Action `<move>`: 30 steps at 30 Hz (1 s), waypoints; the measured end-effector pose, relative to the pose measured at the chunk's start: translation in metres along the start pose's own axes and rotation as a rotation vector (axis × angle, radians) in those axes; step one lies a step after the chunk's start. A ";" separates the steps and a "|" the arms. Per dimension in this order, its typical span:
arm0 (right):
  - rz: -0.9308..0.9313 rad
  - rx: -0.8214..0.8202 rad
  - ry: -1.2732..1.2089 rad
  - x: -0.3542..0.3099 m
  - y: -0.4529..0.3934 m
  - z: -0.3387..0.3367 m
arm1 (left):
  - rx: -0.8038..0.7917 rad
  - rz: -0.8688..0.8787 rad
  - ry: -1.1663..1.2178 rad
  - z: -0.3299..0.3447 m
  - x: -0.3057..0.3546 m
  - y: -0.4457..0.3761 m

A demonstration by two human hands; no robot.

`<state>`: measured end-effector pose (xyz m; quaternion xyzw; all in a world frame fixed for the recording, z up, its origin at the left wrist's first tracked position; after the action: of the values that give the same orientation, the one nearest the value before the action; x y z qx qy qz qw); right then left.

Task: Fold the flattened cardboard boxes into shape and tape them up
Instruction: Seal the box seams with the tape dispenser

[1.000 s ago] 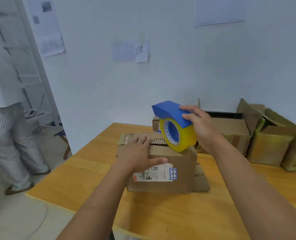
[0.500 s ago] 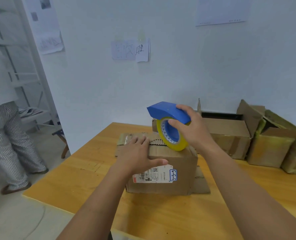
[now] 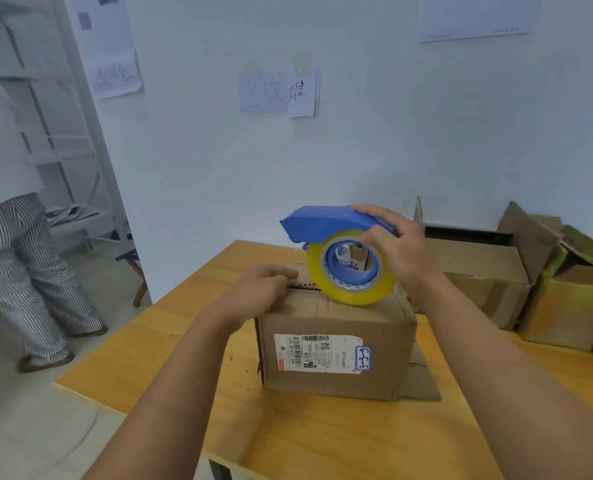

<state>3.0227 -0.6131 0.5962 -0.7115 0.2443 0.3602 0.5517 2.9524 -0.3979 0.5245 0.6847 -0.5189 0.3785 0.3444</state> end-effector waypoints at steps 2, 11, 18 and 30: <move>0.003 -0.009 -0.008 -0.001 -0.002 0.002 | 0.054 -0.043 0.163 -0.011 -0.003 -0.008; -0.014 -0.006 -0.068 -0.003 -0.005 0.009 | -0.056 -0.165 0.346 -0.016 -0.003 -0.035; -0.005 -0.045 -0.094 0.001 -0.005 0.015 | -0.053 -0.162 0.586 -0.017 -0.006 -0.037; 0.027 -0.279 0.037 -0.008 -0.020 0.030 | 0.091 -0.141 0.518 -0.045 -0.013 -0.037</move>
<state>3.0252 -0.5789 0.6101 -0.7845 0.2115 0.3848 0.4379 2.9785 -0.3450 0.5313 0.6142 -0.3469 0.5392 0.4601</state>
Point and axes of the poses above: each hand's wrist, its own y-axis away from the middle knuckle, its own z-axis out of the palm, x = y × z, the point moved 8 cm from there along -y, towards the middle knuckle, and after that the axes turned 8 degrees about -z, right-handed, at the moved point
